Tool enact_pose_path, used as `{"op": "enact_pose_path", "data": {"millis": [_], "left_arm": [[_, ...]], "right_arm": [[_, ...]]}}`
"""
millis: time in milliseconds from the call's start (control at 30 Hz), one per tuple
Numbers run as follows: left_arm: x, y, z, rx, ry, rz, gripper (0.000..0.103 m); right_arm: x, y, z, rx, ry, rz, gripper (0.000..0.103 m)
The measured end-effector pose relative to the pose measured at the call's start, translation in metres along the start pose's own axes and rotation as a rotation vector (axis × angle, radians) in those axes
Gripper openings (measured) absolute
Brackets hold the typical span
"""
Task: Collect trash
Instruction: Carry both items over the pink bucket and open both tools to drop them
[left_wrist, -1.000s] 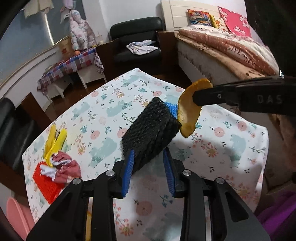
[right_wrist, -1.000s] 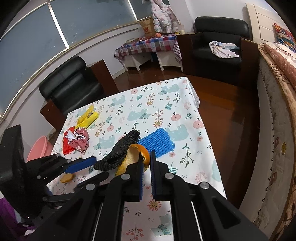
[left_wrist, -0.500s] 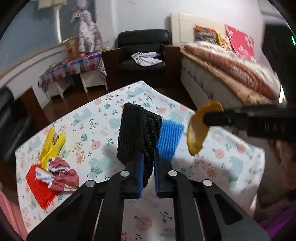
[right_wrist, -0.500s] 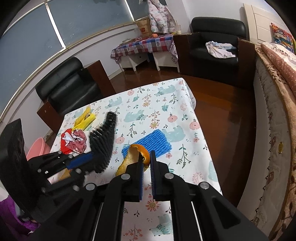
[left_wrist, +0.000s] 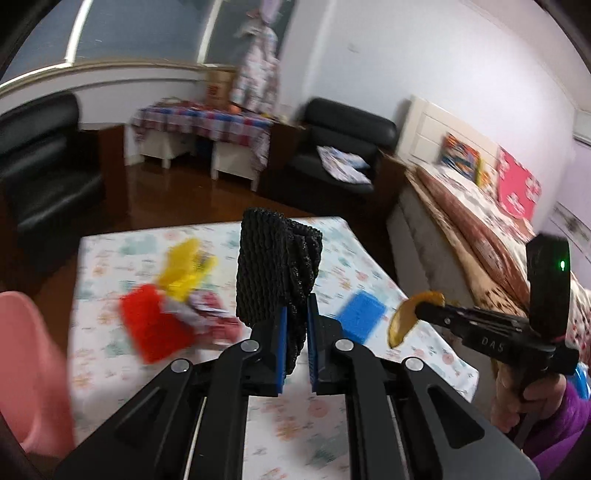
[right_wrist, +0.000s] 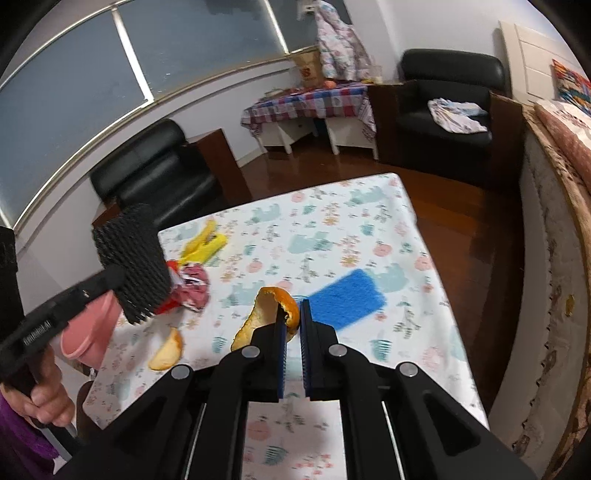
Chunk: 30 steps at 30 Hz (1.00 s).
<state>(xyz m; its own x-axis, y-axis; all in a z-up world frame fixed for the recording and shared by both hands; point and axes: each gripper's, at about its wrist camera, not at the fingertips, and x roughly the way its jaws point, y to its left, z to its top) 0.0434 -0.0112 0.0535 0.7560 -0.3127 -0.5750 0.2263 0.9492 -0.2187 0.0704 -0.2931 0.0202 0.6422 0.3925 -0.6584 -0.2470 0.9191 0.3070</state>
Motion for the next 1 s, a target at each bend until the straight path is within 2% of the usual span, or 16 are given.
{"op": "enact_pose_path", "data": {"millis": [200,500,733,1000], "left_arm": [[-0.058,0.039,-0.003,-0.055,-0.080,0.139,0.009],[-0.120,0.098,-0.022,-0.164,-0.138,0.271,0.009],[-0.147,0.144,-0.038,-0.247,-0.138,0.350,0.009],[-0.154,0.186,-0.060,-0.343,-0.112,0.412,0.009]], "right_arm": [[0.012,0.045,0.005,-0.062,0.021,0.087,0.006],[0.030,0.147,0.020,-0.171,0.040,0.255,0.006],[0.051,0.237,0.031,-0.280,0.056,0.364,0.006],[0.092,0.321,0.020,-0.387,0.115,0.414,0.006]]}}
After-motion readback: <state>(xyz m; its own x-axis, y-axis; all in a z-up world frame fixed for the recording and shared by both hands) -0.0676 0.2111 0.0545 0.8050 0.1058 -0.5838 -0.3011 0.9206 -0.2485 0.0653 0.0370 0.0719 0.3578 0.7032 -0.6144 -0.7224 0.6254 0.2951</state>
